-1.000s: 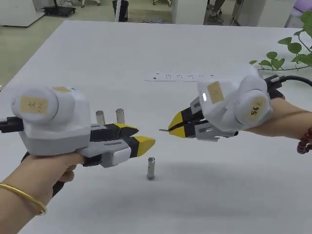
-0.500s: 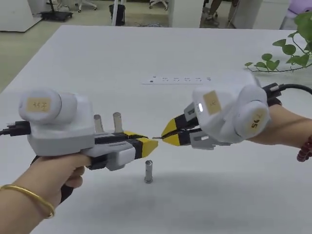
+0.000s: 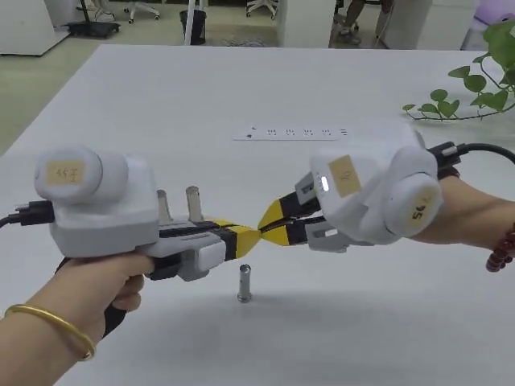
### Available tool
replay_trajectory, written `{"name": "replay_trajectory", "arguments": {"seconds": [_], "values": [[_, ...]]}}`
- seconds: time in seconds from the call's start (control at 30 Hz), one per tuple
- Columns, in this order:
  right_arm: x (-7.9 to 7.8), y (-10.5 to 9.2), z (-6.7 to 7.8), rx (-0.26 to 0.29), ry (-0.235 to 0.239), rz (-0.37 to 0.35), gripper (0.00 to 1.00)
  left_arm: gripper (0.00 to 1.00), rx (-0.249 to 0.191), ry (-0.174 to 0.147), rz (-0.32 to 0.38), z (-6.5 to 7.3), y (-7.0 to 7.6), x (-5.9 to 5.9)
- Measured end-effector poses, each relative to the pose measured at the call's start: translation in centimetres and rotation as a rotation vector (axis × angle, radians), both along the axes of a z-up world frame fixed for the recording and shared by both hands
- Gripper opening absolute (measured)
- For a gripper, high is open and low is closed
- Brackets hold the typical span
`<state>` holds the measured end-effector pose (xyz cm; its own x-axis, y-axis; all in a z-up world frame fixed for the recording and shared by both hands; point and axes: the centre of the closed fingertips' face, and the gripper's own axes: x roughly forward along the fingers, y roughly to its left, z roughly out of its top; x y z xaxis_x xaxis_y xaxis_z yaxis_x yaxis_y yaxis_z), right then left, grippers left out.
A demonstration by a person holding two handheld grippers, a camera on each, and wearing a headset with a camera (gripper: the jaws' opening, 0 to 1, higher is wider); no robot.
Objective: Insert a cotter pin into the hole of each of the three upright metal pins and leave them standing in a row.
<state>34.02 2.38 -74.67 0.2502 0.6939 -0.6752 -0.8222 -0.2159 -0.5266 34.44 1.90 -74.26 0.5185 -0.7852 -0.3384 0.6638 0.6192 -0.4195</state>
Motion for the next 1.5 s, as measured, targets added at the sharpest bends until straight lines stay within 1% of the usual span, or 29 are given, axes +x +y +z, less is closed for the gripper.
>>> {"name": "replay_trajectory", "arguments": {"seconds": [0.17, 0.3, 0.4, 0.5, 0.67, 0.7, 0.8, 0.9, 0.93, 1.0, 1.03, 1.1, 1.13, 1.17, 1.23, 1.27, 1.3, 1.37, 1.4, 1.43, 1.5], "values": [[-0.1, 0.0, -0.1, -0.006, -0.003, 0.003, 0.01, 0.01, 0.008, -0.004, 0.001, -0.1, 0.1, -0.1], [-0.2, 0.1, 0.0, -0.006, 0.0, 0.006, 0.02, 0.01, -0.006, 0.009, 0.01, -0.1, 0.2, -0.1], [-0.2, 0.1, 0.0, -0.005, 0.005, 0.007, 0.02, 0.0, -0.014, 0.026, 0.013, -0.1, 0.2, -0.1], [-0.3, 0.2, -0.1, -0.005, 0.0, 0.014, 0.02, 0.0, -0.016, 0.029, 0.014, -0.1, 0.3, -0.1], [-0.4, 0.3, -0.1, 0.004, -0.005, 0.026, 0.03, 0.0, -0.005, 0.019, 0.01, -0.2, 0.4, -0.2], [-0.4, 0.3, -0.1, 0.009, -0.004, 0.024, 0.03, 0.0, -0.001, 0.013, 0.01, -0.1, 0.5, -0.2], [-0.4, 0.5, -0.1, 0.026, 0.007, 0.02, 0.04, 0.0, 0.007, 0.003, 0.011, -0.1, 0.6, -0.2], [-0.2, 0.4, 0.0, 0.052, 0.047, -0.015, 0.07, 0.0, 0.019, -0.006, 0.012, -0.3, 0.8, -0.2], [-0.1, 0.3, 0.0, 0.062, 0.068, -0.025, 0.07, 0.0, 0.025, -0.01, 0.015, -0.3, 0.9, -0.2], [-0.1, 0.2, 0.2, 0.084, 0.093, -0.041, 0.08, 0.0, 0.031, -0.015, 0.016, -0.5, 1.1, -0.3], [-0.3, 0.2, 0.2, 0.099, 0.132, -0.057, 0.08, 0.0, 0.035, -0.02, 0.015, -0.5, 1.2, -0.3], [-0.2, -0.1, 0.1, 0.119, 0.19, -0.097, 0.09, 0.0, 0.043, -0.031, 0.012, -0.6, 1.4, -0.5], [-0.2, -0.1, 0.1, 0.123, 0.197, -0.101, 0.09, 0.0, 0.044, -0.033, 0.012, -0.6, 1.4, -0.5], [-0.3, -0.2, 0.1, 0.148, 0.257, -0.131, 0.1, 0.0, 0.05, -0.042, 0.009, -0.7, 1.5, -0.6], [-0.5, -0.4, 0.2, 0.178, 0.334, -0.171, 0.11, 0.0, 0.055, -0.054, 0.003, -0.7, 1.6, -0.7], [-0.5, -0.4, 0.3, 0.184, 0.349, -0.179, 0.12, 0.0, 0.062, -0.065, -0.002, -0.8, 1.6, -0.8], [-0.6, -0.5, 0.3, 0.204, 0.401, -0.202, 0.12, 0.0, 0.07, -0.075, -0.008, -0.8, 1.6, -0.8], [-0.7, -0.6, 0.4, 0.229, 0.468, -0.232, 0.13, 0.0, 0.095, -0.104, -0.021, -0.9, 1.7, -1.0], [-0.8, -0.6, 0.4, 0.233, 0.488, -0.237, 0.14, 0.0, 0.106, -0.114, -0.029, -0.9, 1.7, -1.1], [-0.8, -0.7, 0.4, 0.243, 0.525, -0.256, 0.14, 0.0, 0.119, -0.126, -0.037, -1.0, 1.7, -1.2], [-0.9, -0.8, 0.4, 0.259, 0.571, -0.274, 0.15, 0.0, 0.144, -0.151, -0.057, -1.1, 1.7, -1.4]]}}
